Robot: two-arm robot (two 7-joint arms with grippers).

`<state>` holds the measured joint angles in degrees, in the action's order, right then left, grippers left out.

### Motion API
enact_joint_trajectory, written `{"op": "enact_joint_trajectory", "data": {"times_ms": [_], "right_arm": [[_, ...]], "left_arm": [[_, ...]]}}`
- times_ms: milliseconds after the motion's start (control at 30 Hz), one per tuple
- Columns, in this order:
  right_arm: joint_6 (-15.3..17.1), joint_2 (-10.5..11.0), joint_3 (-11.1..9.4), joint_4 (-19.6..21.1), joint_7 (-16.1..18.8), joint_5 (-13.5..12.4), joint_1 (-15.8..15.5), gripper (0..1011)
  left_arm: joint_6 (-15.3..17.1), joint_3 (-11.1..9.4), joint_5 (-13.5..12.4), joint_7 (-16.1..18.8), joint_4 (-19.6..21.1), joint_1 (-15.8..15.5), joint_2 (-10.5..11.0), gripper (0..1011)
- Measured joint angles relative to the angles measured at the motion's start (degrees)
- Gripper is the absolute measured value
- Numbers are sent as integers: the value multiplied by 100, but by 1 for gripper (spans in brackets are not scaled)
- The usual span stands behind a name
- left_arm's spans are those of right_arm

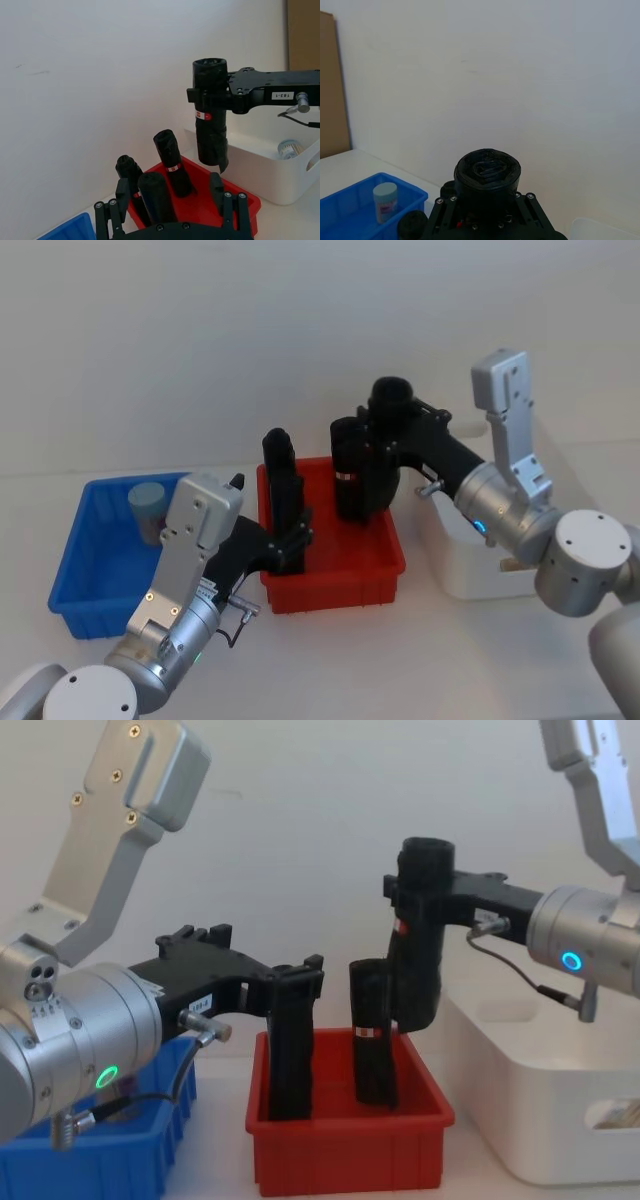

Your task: Pick the cotton swabs from the blue box and place them into the white box.

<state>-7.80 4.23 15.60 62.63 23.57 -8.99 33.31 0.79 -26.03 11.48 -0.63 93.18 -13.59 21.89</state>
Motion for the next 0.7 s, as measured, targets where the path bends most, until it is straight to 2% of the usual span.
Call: {"op": "enact_joint_trajectory", "data": {"times_ms": [167, 300, 500, 700], "right_arm": [[297, 136, -75, 552, -342, 10, -264, 429], [474, 215, -131, 785, -540, 18, -389, 429], [702, 342, -235, 1042, -803, 23, -529, 429], [838, 434, -322, 1130, -982, 25, -606, 429]], "left_arm": [[0, 0, 0, 0, 0, 0, 0, 1004], [0, 0, 0, 0, 0, 0, 0, 1004], [0, 0, 0, 0, 0, 0, 0, 1004], [0, 0, 0, 0, 0, 0, 0, 1004]]}}
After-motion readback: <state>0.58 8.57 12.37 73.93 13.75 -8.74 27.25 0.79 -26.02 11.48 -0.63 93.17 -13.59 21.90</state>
